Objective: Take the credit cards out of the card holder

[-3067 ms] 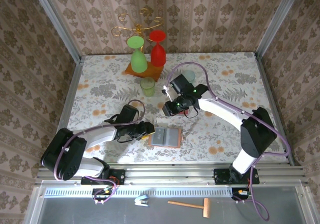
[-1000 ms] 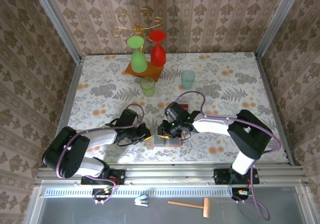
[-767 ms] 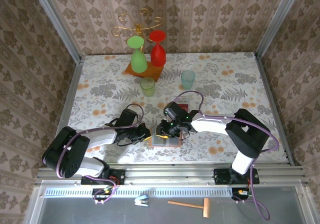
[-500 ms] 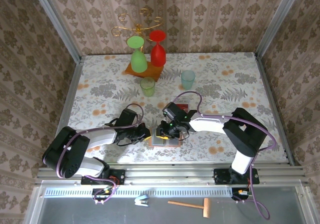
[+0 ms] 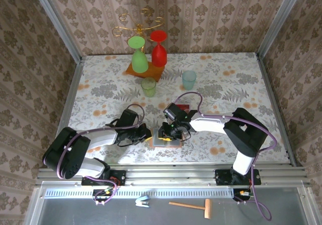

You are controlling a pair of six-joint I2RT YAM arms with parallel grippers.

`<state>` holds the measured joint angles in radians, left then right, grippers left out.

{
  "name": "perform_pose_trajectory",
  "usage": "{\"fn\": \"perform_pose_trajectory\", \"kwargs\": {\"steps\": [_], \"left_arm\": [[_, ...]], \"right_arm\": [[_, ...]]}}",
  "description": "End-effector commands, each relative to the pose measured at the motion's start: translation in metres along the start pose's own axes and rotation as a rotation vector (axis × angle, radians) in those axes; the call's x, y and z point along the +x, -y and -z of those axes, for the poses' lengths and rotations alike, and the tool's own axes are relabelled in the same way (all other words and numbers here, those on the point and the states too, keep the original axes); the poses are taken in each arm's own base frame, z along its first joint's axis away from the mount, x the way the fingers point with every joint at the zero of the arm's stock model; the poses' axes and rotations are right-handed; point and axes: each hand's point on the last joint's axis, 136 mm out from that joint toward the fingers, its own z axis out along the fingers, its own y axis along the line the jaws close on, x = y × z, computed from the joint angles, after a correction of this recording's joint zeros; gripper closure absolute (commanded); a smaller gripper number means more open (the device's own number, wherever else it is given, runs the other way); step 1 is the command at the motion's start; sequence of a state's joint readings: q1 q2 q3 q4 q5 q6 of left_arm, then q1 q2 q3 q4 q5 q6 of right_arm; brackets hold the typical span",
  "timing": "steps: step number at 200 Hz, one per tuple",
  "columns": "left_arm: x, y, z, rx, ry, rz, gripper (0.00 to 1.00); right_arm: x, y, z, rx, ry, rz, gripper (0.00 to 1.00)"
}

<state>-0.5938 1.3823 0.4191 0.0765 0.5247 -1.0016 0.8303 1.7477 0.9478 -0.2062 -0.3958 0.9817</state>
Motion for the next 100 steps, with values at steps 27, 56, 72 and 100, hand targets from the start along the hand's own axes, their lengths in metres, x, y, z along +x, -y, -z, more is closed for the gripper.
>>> {"fn": "perform_pose_trajectory", "kwargs": {"steps": [27,56,72,100], "left_arm": [[0.006,-0.013,-0.002,-0.035,-0.026,0.009,0.95],[0.007,-0.015,-0.001,-0.049,-0.031,0.012,0.95],[0.007,-0.016,-0.001,-0.052,-0.031,0.013,0.95],[0.008,-0.016,-0.001,-0.054,-0.033,0.012,0.95]], "right_arm": [[0.001,0.006,0.009,0.056,0.020,0.028,0.73],[0.001,0.009,0.012,0.065,0.029,0.031,0.73],[0.000,0.010,0.014,0.068,0.030,0.028,0.73],[0.000,0.013,0.016,0.066,0.037,0.026,0.73]]}}
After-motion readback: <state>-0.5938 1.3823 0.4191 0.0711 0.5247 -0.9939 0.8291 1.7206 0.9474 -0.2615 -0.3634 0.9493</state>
